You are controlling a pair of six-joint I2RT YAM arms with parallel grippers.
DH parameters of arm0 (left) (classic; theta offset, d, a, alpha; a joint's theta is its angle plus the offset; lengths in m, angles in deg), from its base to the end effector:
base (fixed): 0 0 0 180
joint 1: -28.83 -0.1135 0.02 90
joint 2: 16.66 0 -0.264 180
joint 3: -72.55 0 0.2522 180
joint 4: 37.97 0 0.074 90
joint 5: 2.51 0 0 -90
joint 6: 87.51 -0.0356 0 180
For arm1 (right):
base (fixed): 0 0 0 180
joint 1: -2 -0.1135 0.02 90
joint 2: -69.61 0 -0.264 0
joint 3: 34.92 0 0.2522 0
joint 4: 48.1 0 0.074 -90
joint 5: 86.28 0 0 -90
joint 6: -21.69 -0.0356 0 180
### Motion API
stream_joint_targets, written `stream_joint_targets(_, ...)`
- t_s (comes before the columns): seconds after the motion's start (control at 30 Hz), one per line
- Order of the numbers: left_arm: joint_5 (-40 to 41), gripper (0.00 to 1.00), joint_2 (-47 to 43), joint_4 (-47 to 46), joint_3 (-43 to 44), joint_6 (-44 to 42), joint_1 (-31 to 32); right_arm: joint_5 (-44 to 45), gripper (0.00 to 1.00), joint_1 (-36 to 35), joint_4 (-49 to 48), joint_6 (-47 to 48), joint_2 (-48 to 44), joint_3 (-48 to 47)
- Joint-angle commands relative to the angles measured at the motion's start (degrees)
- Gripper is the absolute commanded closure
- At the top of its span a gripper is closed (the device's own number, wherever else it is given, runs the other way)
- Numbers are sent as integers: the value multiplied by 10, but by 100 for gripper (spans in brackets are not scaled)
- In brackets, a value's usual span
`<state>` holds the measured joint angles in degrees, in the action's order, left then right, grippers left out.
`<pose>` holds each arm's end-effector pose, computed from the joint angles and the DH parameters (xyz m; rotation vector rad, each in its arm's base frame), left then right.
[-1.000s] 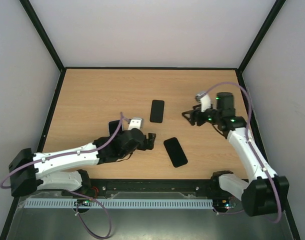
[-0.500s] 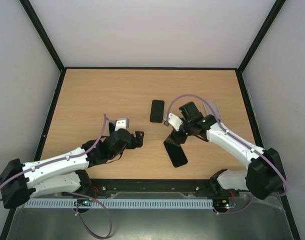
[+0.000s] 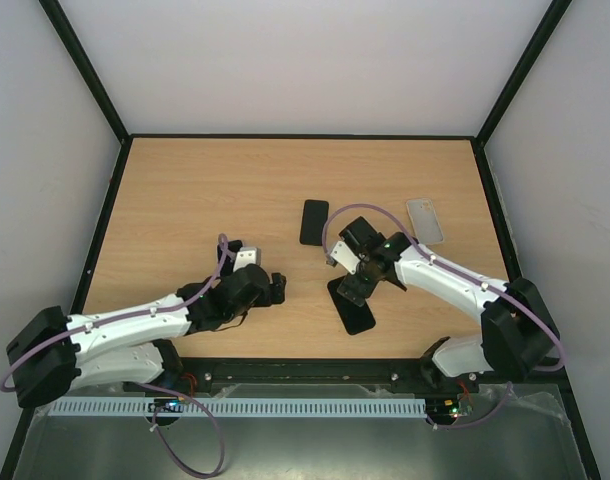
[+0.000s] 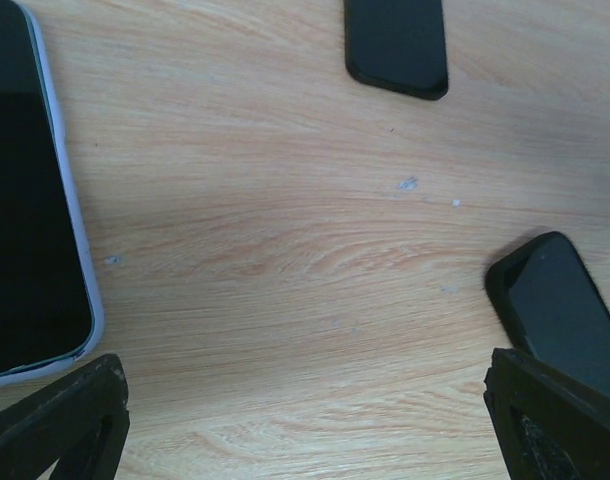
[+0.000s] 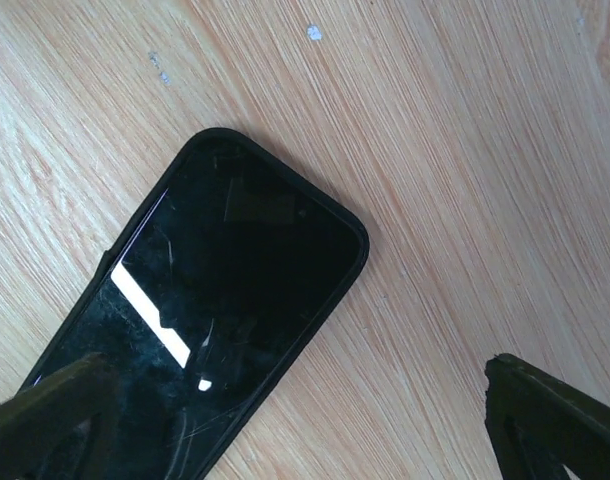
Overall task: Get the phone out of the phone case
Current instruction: Pick up the phone at the center of the board.
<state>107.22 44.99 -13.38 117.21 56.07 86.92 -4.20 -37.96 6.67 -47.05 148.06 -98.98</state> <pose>0.1245 -0.1772 0.2008 -0.0900 2.3260 -0.6367 0.1887 0.1645 0.2074 -1.4524 2.3852 0.2742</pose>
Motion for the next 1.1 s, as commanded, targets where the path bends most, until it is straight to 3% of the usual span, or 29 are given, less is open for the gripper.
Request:
stream_joint_targets(0.0,-2,5,30,-5,10,5,-3,24,3,-13,14,-20,10,-22)
stream_joint_targets(0.33,-8,6,31,13,16,14,-3,88,3,-114,-29,-37,62,3)
stream_joint_targets(0.73,-4,6,53,12,28,10,-3,233,2,-103,-37,-1,21,103)
stream_joint_targets(0.87,-10,6,63,7,32,9,-3,190,2,-41,-17,12,1,73)
stream_joint_targets(1.07,-14,6,70,1,38,7,-3,1,2,-29,46,35,-19,26)
